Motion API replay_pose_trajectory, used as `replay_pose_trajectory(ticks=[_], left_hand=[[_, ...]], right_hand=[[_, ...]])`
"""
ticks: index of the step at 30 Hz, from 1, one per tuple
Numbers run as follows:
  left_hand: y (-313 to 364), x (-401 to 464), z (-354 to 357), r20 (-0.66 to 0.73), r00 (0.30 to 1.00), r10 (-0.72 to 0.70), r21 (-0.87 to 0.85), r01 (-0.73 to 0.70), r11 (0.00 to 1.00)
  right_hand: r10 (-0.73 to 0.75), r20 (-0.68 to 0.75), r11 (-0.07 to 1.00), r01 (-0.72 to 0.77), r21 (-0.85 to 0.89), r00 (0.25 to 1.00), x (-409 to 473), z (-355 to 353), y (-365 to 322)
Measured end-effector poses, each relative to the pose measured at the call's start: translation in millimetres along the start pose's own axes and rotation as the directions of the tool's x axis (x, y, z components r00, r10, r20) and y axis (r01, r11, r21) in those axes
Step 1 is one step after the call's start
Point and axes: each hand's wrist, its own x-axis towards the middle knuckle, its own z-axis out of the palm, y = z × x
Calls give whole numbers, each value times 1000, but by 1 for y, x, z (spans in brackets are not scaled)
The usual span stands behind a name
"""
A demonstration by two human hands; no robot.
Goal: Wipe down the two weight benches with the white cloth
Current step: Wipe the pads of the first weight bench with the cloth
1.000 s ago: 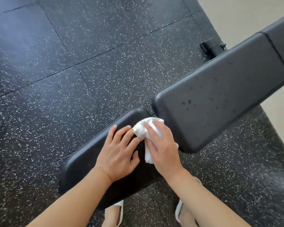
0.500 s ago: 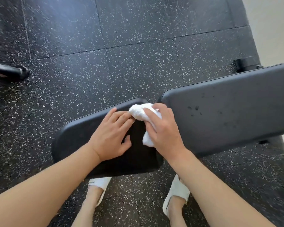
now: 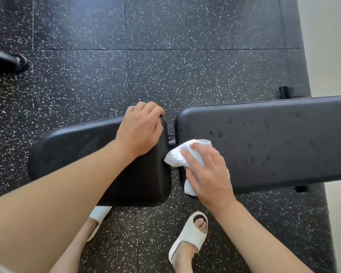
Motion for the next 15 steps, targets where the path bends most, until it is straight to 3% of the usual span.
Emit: replay_pose_trajectory(ticks=[3, 9, 12, 15], left_hand=[[0, 1, 6, -46, 999, -24, 17, 25, 1000], [-2, 3, 7, -30, 999, -27, 29, 28, 999], [1, 2, 5, -7, 999, -36, 34, 36, 999], [3, 3, 1, 32, 998, -45, 46, 44, 998]], right_hand=[[-4, -53, 1000, 3, -23, 999, 54, 8, 10], [129, -66, 986, -135, -98, 989, 145, 17, 12], [166, -101, 982, -174, -75, 981, 110, 17, 0], [102, -92, 995, -103, -7, 991, 27, 14, -14]])
